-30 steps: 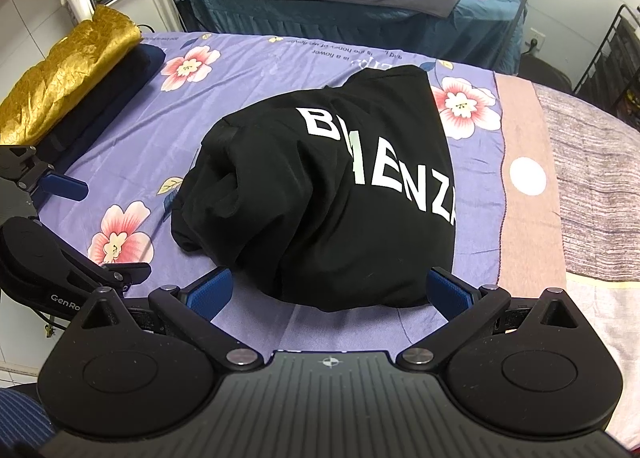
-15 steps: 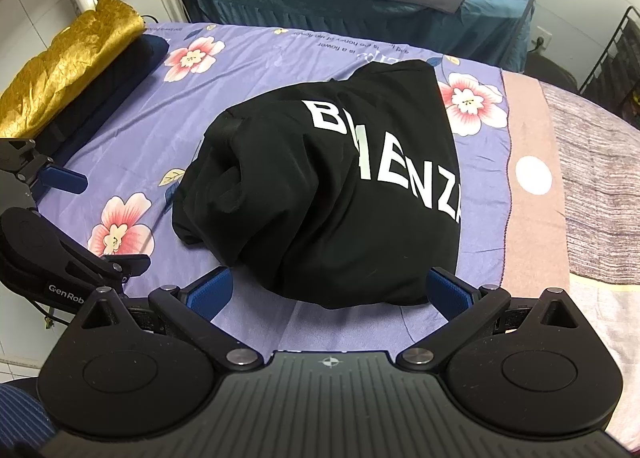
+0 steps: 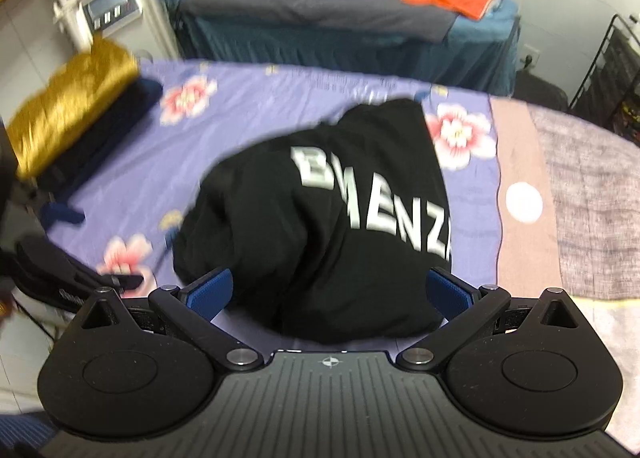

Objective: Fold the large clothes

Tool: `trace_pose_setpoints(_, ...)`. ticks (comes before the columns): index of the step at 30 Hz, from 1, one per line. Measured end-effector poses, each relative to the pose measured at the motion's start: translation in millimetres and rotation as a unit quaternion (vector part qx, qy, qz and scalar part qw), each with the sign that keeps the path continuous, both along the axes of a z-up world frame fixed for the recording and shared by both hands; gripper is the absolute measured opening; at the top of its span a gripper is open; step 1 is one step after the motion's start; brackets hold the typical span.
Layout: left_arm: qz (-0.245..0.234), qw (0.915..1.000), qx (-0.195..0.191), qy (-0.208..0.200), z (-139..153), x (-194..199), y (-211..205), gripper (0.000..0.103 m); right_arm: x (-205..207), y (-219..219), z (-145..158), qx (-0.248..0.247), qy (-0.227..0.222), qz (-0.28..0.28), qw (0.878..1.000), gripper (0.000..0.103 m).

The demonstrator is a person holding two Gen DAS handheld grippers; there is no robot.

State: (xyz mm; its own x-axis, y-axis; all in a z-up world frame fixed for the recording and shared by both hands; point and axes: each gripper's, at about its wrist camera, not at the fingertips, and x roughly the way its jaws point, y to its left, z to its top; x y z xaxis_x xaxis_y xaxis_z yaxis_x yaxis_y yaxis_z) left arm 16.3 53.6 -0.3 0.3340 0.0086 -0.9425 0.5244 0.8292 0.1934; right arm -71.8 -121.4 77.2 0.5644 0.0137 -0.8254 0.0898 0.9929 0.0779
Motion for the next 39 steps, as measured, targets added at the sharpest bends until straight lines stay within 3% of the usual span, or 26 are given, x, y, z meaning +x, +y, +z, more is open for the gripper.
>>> trace_pose_setpoints(5, 0.03, 0.9995, 0.006, -0.008, -7.7, 14.7, 19.4, 0.103, 41.0, 21.8, 8.2, -0.032, -0.008, 0.05, 0.998, 0.102)
trace_pose_setpoints(14, 0.069, 0.9976, -0.004, 0.008, -24.8, 25.5, 51.5, 0.103, 108.1, 95.7, -18.3, -0.094, 0.025, 0.157, 0.983, 0.102)
trace_pose_setpoints(20, 0.083, 0.9964, 0.0, 0.014, -40.4, 33.7, 64.0, 0.103, 151.9, 127.9, -55.9, -0.142, 0.093, 0.187, 0.967, 0.102)
trace_pose_setpoints(23, 0.098, 0.9949, -0.003, 0.024, -50.3, 39.6, 71.9, 0.103, 172.1, 147.3, -74.5, -0.195, 0.124, 0.209, 0.95, 0.102)
trace_pose_setpoints(25, 0.107, 0.9937, -0.002, 0.033, -57.5, 42.6, 76.2, 0.103, 183.0, 158.6, -89.0, -0.205, 0.131, 0.229, 0.943, 0.102)
trace_pose_setpoints(28, 0.108, 0.9932, 0.008, 0.043, -67.2, 45.2, 78.5, 0.103, 199.4, 163.9, -118.8, -0.193, 0.143, 0.224, 0.944, 0.102)
trace_pose_setpoints(30, 0.105, 0.9934, 0.013, 0.046, -70.6, 47.3, 78.8, 0.103, 207.0, 159.8, -143.7, -0.221, 0.154, 0.207, 0.941, 0.102)
trace_pose_setpoints(32, 0.1, 0.9938, 0.016, 0.046, -72.2, 50.4, 78.0, 0.103, 208.6, 149.7, -159.4, -0.247, 0.159, 0.196, 0.936, 0.095)
trace_pose_setpoints(33, 0.096, 0.9942, 0.016, 0.045, -71.9, 52.3, 76.2, 0.103, 205.2, 139.8, -160.8, -0.248, 0.153, 0.185, 0.938, 0.076)
trace_pose_setpoints(34, 0.093, 0.9946, 0.016, 0.043, -71.6, 54.4, 73.8, 0.103, 198.7, 125.2, -155.0, -0.233, 0.139, 0.163, 0.949, 0.037)
trace_pose_setpoints(35, 0.089, 0.995, 0.016, 0.041, -71.3, 56.5, 70.9, 0.103, 191.3, 108.4, -146.7, -0.205, 0.125, 0.137, 0.961, 0.019)
trace_pose_setpoints(37, 0.08, 0.996, 0.014, 0.038, -70.0, 61.6, 62.4, 0.103, 171.9, 70.5, -127.0, -0.137, 0.097, 0.085, 0.982, 0.013)
trace_pose_setpoints(39, 0.069, 0.9971, 0.009, 0.032, -66.7, 66.3, 51.9, 0.103, 142.3, 31.7, -107.4, -0.112, 0.073, 0.025, 0.991, 0.01)
